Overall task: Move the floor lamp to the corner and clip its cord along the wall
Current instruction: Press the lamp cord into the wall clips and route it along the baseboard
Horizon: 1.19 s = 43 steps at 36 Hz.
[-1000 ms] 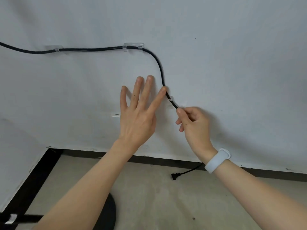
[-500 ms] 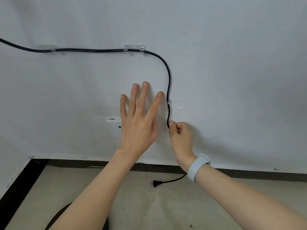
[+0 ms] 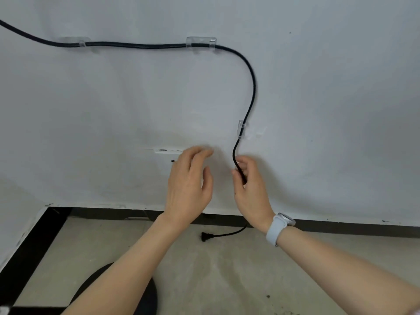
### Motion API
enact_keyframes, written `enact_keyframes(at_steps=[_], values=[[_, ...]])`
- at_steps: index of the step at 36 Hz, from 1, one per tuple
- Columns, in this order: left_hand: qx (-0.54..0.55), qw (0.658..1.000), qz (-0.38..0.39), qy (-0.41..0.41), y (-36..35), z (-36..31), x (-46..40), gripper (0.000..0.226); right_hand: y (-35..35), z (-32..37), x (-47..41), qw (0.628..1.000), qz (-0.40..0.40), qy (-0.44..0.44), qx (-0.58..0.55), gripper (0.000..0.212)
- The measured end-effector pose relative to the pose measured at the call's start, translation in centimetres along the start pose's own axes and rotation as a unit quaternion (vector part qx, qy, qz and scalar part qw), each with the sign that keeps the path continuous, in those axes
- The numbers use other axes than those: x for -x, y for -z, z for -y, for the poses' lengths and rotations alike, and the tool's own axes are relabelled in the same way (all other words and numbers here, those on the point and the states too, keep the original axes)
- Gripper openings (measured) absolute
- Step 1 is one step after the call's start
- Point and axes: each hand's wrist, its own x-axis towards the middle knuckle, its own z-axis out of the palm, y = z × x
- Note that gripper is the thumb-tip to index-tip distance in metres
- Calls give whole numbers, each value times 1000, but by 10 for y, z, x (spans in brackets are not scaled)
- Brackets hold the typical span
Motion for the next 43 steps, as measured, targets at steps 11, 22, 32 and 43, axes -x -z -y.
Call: enact_keyframes(at_steps=[11, 22, 32, 43], values=[[213, 892, 317, 241, -29, 23, 59, 43, -8, 19, -4, 998, 51, 2, -36, 9], [318, 838, 329, 299, -29, 35, 69, 20, -16, 34, -8, 950, 31, -129, -281, 17], [103, 912, 332, 219, -16, 91, 85, 24, 5, 1, -11, 989, -43, -103, -98, 22], [0, 900, 386, 201, -13, 124, 105, 29, 20, -11, -5, 977, 39, -59, 200, 39]])
